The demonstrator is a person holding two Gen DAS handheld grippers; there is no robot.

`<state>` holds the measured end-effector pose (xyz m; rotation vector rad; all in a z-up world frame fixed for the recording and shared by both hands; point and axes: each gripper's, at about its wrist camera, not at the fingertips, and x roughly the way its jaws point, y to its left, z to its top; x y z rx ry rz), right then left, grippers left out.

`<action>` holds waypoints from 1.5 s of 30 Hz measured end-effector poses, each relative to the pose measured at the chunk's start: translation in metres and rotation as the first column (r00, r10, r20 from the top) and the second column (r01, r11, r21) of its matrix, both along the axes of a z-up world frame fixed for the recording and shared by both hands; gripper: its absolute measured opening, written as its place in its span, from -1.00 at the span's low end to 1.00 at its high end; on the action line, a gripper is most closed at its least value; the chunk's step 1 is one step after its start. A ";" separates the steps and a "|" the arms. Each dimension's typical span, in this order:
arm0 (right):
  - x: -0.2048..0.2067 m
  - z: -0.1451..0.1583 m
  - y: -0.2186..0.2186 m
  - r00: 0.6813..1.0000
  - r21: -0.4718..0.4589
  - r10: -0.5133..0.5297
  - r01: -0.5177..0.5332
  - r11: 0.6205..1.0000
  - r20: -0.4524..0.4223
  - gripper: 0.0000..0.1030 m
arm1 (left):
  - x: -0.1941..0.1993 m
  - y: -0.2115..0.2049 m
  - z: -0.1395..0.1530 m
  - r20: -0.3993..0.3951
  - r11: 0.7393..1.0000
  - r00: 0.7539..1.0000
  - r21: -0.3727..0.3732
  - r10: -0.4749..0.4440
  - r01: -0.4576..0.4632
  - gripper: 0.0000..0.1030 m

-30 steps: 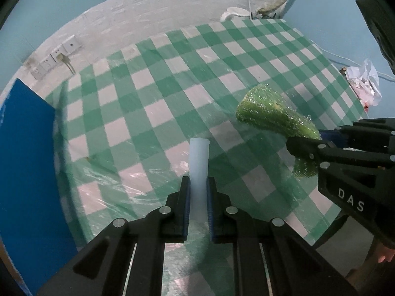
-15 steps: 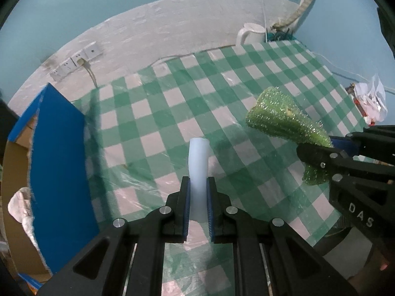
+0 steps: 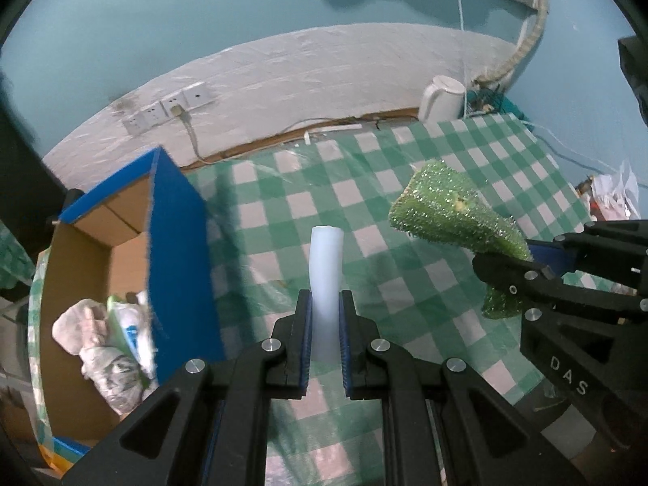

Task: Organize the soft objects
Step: 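Carry the scrubber pad with the right tool while the left tool carries the foam tube over the box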

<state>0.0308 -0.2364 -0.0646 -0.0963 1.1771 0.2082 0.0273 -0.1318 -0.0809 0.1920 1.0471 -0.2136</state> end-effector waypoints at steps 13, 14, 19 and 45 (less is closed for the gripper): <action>0.002 0.021 0.057 0.994 0.017 0.103 -0.104 0.994 0.032 -0.75 | -0.006 0.063 0.026 0.047 0.995 0.994 -0.006 0.101 -0.101 -0.77; 0.002 0.022 0.061 0.993 0.017 0.109 -0.110 0.994 0.034 -0.75 | -0.006 0.067 0.027 0.050 0.994 0.993 -0.007 0.108 -0.108 -0.77; 0.005 0.031 0.087 0.988 0.022 0.150 -0.151 0.988 0.048 -0.75 | -0.009 0.094 0.034 0.063 0.989 0.987 -0.022 0.150 -0.149 -0.77; 0.022 0.019 0.236 0.936 0.036 0.351 -0.351 0.936 -0.001 -0.74 | -0.013 0.227 0.009 -0.007 0.924 0.925 -0.044 0.380 -0.380 -0.73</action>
